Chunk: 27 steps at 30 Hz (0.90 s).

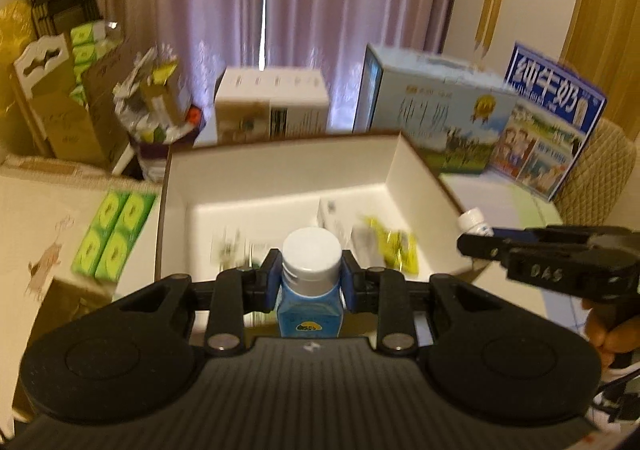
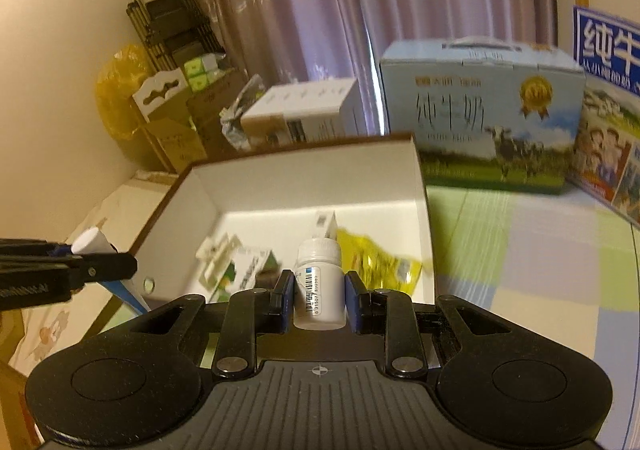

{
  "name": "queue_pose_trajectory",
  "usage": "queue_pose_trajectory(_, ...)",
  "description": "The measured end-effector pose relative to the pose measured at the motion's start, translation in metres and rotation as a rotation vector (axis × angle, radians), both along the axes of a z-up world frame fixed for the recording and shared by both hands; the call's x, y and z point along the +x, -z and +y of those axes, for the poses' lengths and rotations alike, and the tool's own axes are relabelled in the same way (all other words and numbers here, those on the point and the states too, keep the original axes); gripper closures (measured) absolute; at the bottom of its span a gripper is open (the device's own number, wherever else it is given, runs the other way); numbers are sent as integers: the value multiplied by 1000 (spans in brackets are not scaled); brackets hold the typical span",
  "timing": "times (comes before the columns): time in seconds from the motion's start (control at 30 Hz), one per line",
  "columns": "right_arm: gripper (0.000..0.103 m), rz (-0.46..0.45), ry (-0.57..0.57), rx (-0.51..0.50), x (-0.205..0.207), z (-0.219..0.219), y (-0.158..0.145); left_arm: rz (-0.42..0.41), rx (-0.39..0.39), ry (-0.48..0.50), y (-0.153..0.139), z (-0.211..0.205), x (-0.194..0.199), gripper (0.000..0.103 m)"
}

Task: Organize objects
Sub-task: 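Carry the blue tube and white bottle over the brown box with both tools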

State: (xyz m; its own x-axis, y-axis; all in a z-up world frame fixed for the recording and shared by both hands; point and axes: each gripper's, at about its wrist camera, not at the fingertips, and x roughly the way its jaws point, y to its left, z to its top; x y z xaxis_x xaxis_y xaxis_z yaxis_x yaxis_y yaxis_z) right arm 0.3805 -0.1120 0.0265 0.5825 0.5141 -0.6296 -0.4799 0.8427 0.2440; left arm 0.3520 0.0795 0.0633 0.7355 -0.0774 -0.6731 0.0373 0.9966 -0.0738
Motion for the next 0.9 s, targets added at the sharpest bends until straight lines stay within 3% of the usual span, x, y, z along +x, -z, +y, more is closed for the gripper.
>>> queue_pose_trajectory(0.23,79,-29,35,-4,27,6,-7,-61,-23,8,-26,0,38,77)
queue_pose_trajectory(0.37,79,-32,46,-12,41,11,-4,-54,-21,11,-23,-2,62,77)
queue_pose_trajectory(0.7,79,26,67,-69,63,19,30,158,-70,-2,49,-6,116,77)
queue_pose_trajectory(0.9,79,43,77,-107,78,25,46,226,-83,-27,80,-2,144,77)
